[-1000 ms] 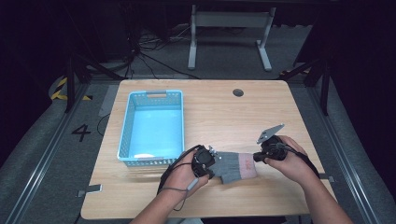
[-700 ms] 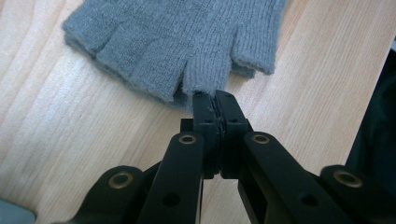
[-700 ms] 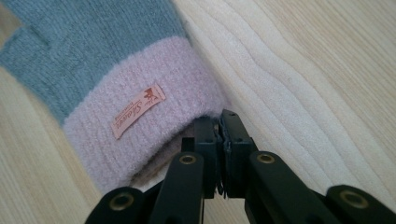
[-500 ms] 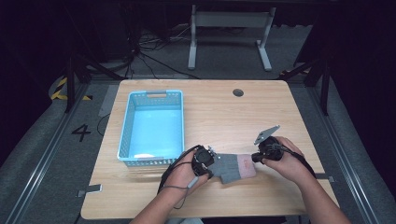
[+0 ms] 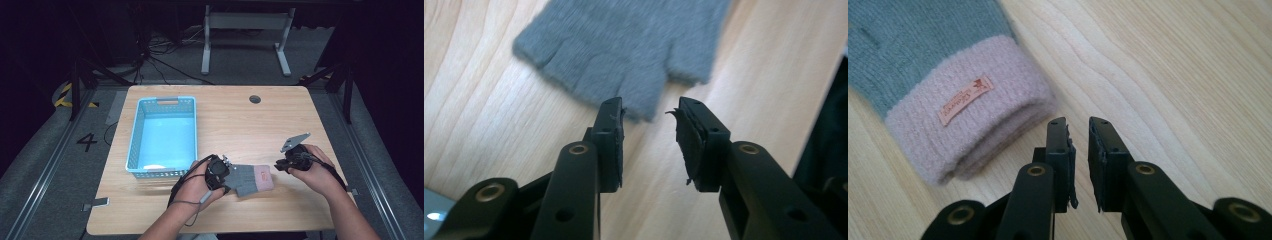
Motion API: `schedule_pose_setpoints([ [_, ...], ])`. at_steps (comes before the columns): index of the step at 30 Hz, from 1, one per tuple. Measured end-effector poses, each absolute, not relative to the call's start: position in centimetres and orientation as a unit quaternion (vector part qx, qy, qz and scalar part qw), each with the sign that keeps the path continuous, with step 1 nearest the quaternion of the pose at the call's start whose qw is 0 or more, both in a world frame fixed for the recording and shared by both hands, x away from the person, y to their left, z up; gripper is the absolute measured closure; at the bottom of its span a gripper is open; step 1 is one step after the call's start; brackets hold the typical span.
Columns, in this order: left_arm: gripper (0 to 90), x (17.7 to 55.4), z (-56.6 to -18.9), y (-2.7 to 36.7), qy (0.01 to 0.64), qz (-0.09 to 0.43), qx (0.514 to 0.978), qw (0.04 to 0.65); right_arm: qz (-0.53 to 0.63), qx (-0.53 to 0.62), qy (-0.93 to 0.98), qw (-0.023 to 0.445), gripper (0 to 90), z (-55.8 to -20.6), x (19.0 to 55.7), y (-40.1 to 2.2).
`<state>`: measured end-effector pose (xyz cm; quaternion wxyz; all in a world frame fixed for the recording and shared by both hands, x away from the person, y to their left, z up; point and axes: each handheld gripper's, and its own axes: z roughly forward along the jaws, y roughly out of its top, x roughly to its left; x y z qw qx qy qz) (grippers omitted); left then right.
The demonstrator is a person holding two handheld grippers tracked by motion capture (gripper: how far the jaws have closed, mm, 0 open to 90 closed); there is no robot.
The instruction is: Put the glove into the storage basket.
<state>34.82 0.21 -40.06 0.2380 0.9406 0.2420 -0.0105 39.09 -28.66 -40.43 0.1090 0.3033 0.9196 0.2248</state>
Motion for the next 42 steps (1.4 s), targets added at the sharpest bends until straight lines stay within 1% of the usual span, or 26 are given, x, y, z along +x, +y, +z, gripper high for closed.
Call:
schedule_pose_setpoints([
  [4,58.9,34.5,-39.3,0.1,0.238,-0.001,0.938,0.253,0.229,0.311,0.916,0.109,78.7,-40.2,39.0,-29.3],
  [13,58.5,34.5,-38.5,-0.4,0.236,-0.006,0.930,0.280,0.236,0.332,0.908,0.095,72.7,-39.7,38.9,-30.3],
  [18,55.8,34.8,-38.2,-0.7,0.231,-0.001,0.926,0.299,0.237,0.346,0.904,0.083,69.0,-39.6,38.8,-30.9],
  [25,53.2,35.6,-38.1,-1.7,0.218,0.007,0.927,0.306,0.245,0.360,0.896,0.080,67.8,-39.1,38.5,-32.0],
  [33,42.9,36.7,-38.8,-3.1,0.215,0.005,0.926,0.311,0.253,0.373,0.889,0.083,66.4,-38.6,38.4,-33.1],
  [38,31.1,37.3,-39.6,-3.9,0.215,0.007,0.928,0.303,0.258,0.380,0.884,0.082,65.9,-38.5,38.3,-33.6],
  [40,29.6,37.4,-39.9,-4.2,0.216,0.005,0.929,0.302,0.259,0.380,0.884,0.081,65.7,-38.4,38.3,-33.7],
  [42,26.1,37.7,-40.4,-4.6,0.216,-0.004,0.931,0.295,0.259,0.381,0.884,0.080,65.1,-38.5,38.3,-33.7],
])
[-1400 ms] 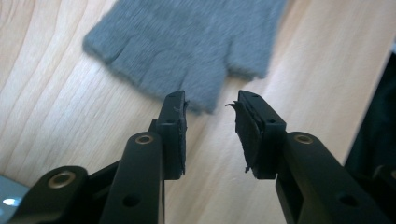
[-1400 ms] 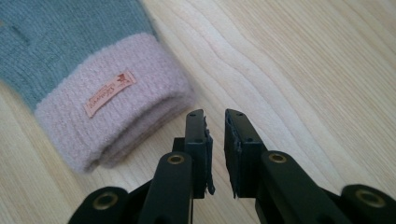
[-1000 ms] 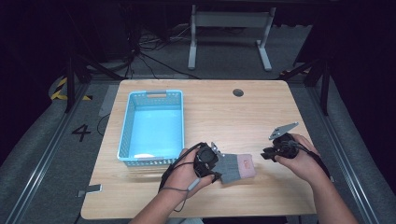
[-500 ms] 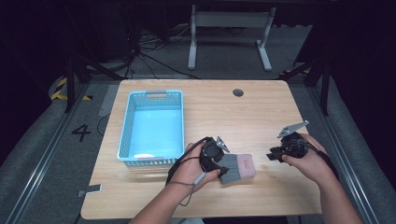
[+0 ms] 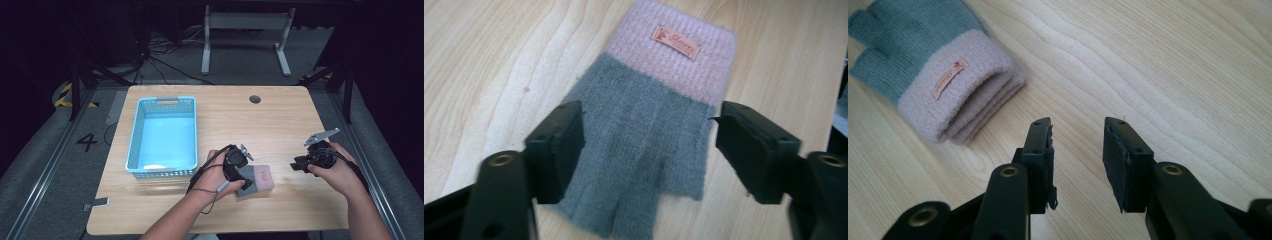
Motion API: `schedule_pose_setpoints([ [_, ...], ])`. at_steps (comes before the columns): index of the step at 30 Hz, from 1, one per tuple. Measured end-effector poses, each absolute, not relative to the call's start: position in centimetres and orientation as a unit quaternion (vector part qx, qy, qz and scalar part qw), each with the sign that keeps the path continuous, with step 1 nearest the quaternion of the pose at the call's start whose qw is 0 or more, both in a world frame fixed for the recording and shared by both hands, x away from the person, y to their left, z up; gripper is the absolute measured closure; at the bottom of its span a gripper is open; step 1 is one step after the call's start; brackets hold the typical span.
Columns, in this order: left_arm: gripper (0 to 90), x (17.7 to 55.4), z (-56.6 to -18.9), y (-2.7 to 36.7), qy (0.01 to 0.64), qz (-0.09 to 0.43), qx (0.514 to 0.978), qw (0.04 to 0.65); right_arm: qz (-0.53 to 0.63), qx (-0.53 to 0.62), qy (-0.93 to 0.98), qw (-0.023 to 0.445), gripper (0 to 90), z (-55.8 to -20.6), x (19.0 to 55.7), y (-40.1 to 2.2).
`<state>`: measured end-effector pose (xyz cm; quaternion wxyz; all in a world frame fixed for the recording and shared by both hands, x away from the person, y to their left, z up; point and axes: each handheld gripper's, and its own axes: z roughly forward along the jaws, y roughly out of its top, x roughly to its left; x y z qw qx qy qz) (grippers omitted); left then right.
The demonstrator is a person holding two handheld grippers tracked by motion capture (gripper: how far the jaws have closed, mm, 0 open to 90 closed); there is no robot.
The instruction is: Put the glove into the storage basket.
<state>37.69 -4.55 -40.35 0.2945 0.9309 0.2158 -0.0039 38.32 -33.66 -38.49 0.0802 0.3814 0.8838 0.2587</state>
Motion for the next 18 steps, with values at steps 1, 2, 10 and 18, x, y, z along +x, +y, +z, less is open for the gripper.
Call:
schedule_pose_setpoints([
  [1,25.9,37.8,-40.6,-4.7,0.217,-0.005,0.930,0.295,0.259,0.383,0.883,0.078,65.0,-38.5,38.3,-33.7],
  [2,25.0,37.9,-40.7,-4.8,0.218,-0.003,0.930,0.295,0.259,0.384,0.883,0.077,65.0,-38.6,38.3,-33.7],
  [10,23.9,38.6,-41.9,-5.6,0.219,-0.004,0.936,0.275,0.268,0.386,0.881,0.059,64.6,-38.7,38.4,-33.5],
  [18,21.2,38.9,-43.2,-6.4,0.218,0.009,0.945,0.245,0.277,0.390,0.876,0.061,61.5,-38.7,38.4,-33.8],
])
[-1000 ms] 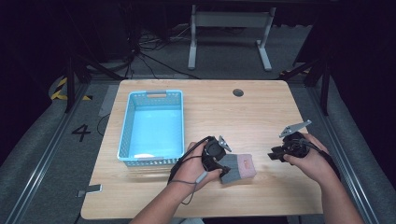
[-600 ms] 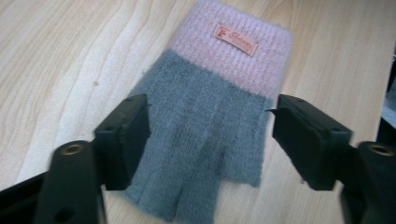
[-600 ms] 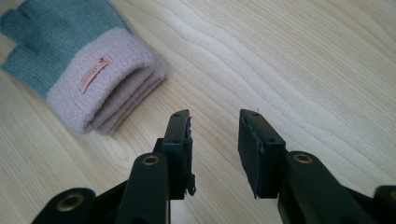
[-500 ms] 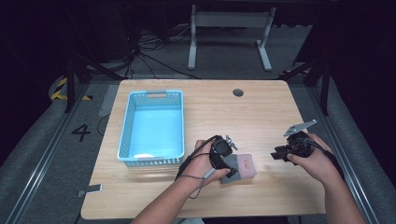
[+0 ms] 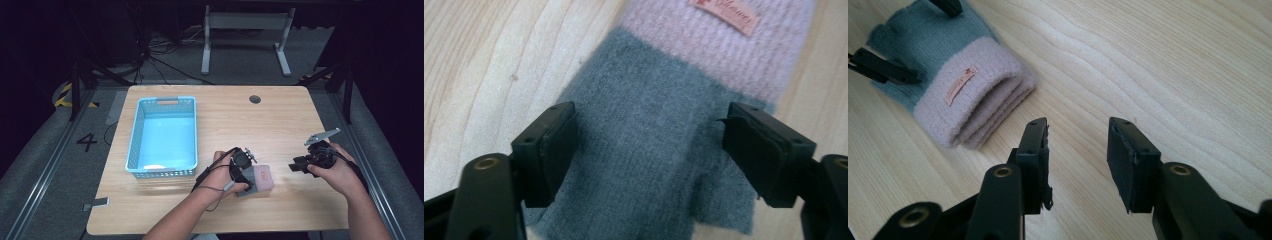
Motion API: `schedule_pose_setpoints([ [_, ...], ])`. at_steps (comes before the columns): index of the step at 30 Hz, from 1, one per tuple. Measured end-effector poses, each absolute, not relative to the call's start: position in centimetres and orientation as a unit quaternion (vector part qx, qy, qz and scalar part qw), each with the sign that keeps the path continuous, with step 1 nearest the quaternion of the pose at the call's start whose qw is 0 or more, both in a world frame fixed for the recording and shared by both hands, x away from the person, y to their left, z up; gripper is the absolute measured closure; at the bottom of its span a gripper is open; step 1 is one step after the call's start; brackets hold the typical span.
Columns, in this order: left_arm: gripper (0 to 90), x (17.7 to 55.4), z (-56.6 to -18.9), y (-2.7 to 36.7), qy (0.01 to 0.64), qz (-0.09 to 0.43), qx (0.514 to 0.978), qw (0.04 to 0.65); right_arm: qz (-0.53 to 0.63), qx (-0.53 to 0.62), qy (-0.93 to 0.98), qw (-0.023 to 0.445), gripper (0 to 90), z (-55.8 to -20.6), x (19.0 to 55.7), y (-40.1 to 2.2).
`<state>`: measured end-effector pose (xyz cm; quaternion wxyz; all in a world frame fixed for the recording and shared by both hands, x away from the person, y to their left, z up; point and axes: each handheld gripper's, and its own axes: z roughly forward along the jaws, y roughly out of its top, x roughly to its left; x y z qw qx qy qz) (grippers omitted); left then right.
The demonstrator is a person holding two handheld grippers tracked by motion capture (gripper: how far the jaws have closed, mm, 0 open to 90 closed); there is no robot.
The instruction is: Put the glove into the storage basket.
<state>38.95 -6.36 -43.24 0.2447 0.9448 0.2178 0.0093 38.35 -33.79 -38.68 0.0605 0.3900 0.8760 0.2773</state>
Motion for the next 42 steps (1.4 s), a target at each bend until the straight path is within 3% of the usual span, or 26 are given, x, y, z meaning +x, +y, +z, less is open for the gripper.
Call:
schedule_pose_setpoints([
  [6,15.3,38.6,-43.8,-7.1,0.213,0.025,0.950,0.228,0.279,0.393,0.874,0.060,60.4,-38.7,38.4,-33.8],
  [13,15.0,38.5,-43.9,-7.3,0.217,0.034,0.950,0.220,0.287,0.392,0.872,0.066,59.7,-38.5,38.3,-34.0],
  [28,23.5,38.5,-44.0,-6.8,0.207,0.036,0.950,0.231,0.299,0.403,0.862,0.073,60.1,-37.9,38.0,-34.9],
  [34,35.5,38.4,-43.7,-6.7,0.213,0.039,0.949,0.230,0.299,0.400,0.863,0.071,60.3,-37.8,38.1,-34.7],
  [39,59.1,38.3,-43.5,-6.7,0.204,0.040,0.949,0.236,0.299,0.399,0.864,0.071,60.4,-37.8,38.2,-34.5],
  [42,63.7,38.4,-43.5,-6.6,0.204,0.038,0.948,0.241,0.299,0.399,0.864,0.072,60.6,-37.8,38.3,-34.6],
])
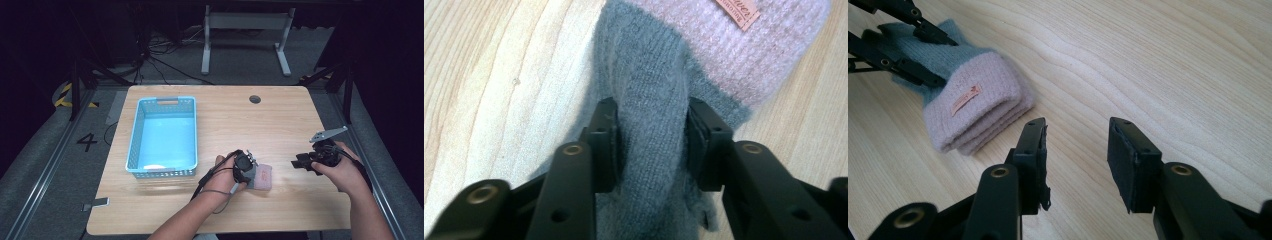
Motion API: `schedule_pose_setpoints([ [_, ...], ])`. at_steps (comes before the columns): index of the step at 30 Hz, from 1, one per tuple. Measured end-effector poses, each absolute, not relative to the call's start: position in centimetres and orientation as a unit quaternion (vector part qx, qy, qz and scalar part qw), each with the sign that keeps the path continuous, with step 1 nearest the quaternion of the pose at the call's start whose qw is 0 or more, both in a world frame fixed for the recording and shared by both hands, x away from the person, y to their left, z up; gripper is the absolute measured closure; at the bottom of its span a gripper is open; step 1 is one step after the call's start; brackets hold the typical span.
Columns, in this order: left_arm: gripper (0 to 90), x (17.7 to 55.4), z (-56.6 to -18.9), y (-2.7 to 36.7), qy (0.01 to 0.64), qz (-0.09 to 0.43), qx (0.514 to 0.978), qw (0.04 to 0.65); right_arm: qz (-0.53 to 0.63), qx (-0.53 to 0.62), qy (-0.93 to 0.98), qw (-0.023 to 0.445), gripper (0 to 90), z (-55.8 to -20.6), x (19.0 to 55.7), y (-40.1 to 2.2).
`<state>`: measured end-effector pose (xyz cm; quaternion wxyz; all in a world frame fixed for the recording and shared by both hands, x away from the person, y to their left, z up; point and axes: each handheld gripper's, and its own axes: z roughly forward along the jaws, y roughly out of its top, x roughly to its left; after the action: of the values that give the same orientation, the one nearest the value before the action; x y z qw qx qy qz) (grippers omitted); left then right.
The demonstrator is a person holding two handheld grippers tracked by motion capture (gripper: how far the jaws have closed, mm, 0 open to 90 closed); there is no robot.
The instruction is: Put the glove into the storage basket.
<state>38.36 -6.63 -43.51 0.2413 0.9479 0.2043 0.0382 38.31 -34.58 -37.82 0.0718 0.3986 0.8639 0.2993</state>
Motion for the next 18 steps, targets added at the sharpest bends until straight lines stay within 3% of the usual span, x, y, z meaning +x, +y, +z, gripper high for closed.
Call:
schedule_pose_setpoints([
  [18,67.7,38.5,-40.5,-4.7,0.206,0.004,0.936,0.284,0.302,0.392,0.866,0.070,61.0,-37.6,39.8,-34.2],
])
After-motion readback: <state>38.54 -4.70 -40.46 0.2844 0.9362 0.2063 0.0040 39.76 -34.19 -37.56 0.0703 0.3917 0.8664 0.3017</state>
